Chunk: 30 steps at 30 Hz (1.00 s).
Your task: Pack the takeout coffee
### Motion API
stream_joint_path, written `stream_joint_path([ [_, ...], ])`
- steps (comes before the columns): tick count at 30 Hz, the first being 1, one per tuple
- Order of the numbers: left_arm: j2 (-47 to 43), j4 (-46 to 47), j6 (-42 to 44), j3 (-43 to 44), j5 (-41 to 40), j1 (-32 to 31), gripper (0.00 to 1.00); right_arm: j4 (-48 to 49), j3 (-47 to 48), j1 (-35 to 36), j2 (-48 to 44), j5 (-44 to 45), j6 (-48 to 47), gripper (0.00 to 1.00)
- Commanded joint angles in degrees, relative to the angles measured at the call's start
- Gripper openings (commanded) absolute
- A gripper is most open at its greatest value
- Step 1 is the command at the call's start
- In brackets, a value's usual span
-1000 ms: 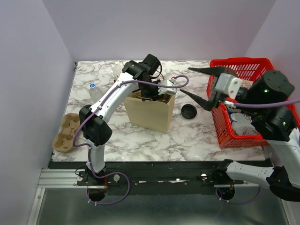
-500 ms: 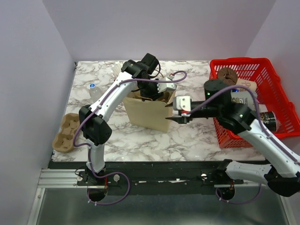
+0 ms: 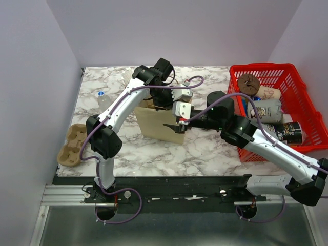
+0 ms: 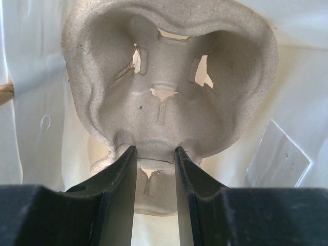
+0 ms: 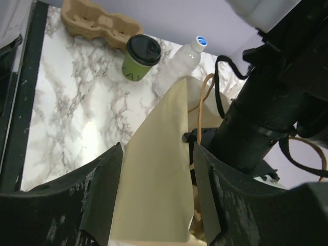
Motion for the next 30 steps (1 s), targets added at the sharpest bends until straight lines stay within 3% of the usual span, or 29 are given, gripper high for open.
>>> stream_joint_path([
  [1,0.1,-8.1,-1.0,-0.1,2.0,0.1,0.00,9.8,-2.0,2.3,2.8,7.2,1.0,0.68],
  [6,0.0,-8.3,-1.1,-0.2,2.0,0.1,0.00,12.6,-2.1,3.5,5.9,10.7,0.3,0.67],
  [8,0.0,-8.3,-1.1,-0.2,2.0,0.1,0.00,13.2,-2.0,3.8,7.0,11.1,0.2,0.62],
  [13,0.2,-8.2,-0.9,0.0,2.0,0.2,0.00,10.4,-0.6,3.9,6.7,9.2,0.2,0.24],
  [15,0.4,-8.6,-0.6,1.0,2.0,0.1,0.00,8.9,-0.6,4.0,6.1,6.6,0.2,0.14],
  [16,1.0,-9.6,-0.6,2.6,2.2,0.1,0.00,8.2,-0.9,4.0,6.0,6.2,0.9,0.01],
  [25,0.4,-9.6,0.0,0.8,1.5,0.1,0.00,9.9,-1.3,3.9,4.9,7.6,0.6,0.03],
  [27,0.2,-9.6,-0.2,0.6,2.0,0.1,0.00,11.5,-2.2,3.9,4.1,11.3,1.0,0.16],
  [28,0.2,-9.6,-0.4,0.3,2.1,0.1,0.00,12.8,-2.7,3.9,3.3,12.5,1.1,0.35],
  [30,0.2,-9.6,-0.7,0.1,2.5,0.1,0.00,13.4,-3.3,4.0,2.9,14.6,0.5,0.44],
])
